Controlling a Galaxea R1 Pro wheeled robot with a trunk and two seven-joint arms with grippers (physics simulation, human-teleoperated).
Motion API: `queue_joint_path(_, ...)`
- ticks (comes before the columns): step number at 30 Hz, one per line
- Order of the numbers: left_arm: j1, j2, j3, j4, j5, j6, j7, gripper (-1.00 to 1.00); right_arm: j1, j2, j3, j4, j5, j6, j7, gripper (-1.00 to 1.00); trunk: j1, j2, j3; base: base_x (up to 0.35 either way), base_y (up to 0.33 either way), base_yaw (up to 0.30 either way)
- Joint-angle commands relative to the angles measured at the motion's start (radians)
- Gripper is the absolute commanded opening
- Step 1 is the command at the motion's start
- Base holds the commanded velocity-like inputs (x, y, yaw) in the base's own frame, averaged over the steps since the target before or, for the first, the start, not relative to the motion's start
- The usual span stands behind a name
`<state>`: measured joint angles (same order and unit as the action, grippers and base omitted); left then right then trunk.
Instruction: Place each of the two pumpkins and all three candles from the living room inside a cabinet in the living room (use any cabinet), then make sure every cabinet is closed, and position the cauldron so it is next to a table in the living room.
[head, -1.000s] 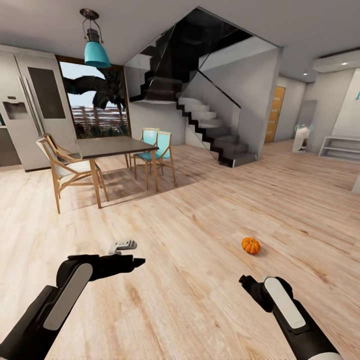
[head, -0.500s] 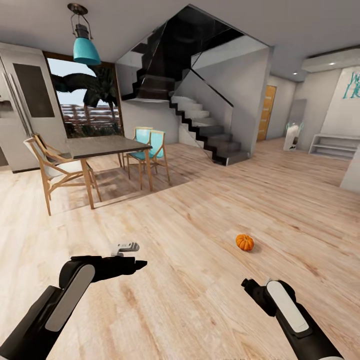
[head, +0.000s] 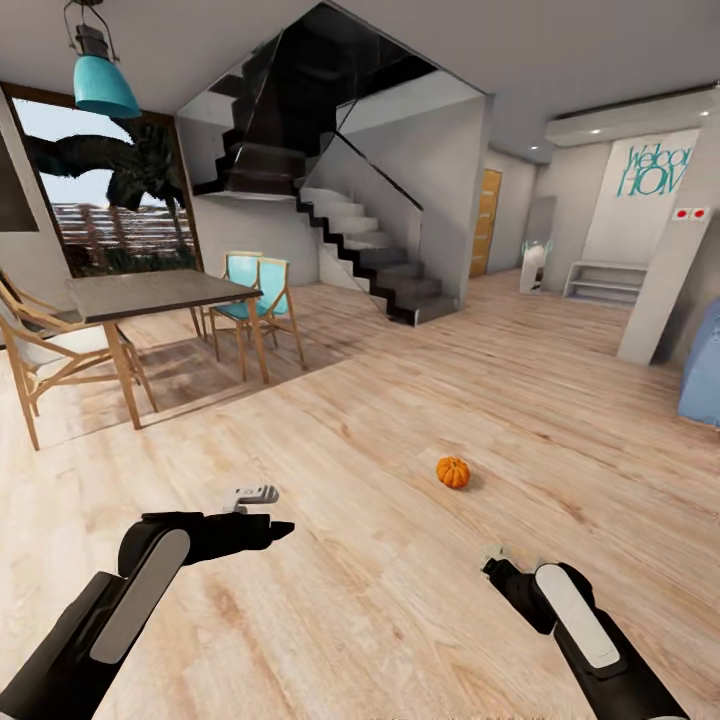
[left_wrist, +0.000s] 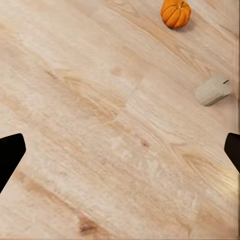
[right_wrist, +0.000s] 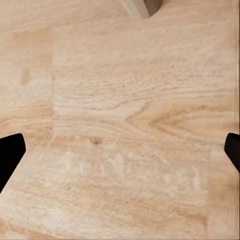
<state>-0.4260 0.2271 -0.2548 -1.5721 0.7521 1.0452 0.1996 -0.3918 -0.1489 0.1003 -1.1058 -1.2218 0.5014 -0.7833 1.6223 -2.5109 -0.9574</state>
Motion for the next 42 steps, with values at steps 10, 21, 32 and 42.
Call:
queue_joint_path(10, -0.001, 0.002, -0.001, 0.005, 0.009, 0.002, 0.013, 1.0, 0.001, -0.013, 0.003, 0.017, -0.007, 0.002, -0.007, 1.0, 0.0, 0.0, -0.009, 0.0, 0.0, -0.248)
queue_joint_path(21, -0.013, 0.002, -0.001, 0.053, 0.007, 0.002, 0.017, 1.0, 0.0, -0.018, 0.003, 0.037, -0.007, 0.002, -0.006, 1.0, 0.0, 0.0, -0.019, 0.0, 0.0, -0.243)
queue_joint_path(32, -0.03, 0.003, 0.0, 0.077, 0.007, 0.002, 0.017, 1.0, 0.001, -0.019, 0.003, 0.052, -0.003, -0.031, -0.005, 1.0, 0.0, 0.0, -0.029, 0.121, 0.036, -0.222)
queue_joint_path(42, -0.042, 0.002, 0.001, 0.108, 0.007, 0.002, 0.017, 1.0, 0.0, -0.016, 0.008, 0.086, 0.039, -0.072, -0.004, 1.0, 0.0, 0.0, -0.031, 0.273, 0.142, -0.029)
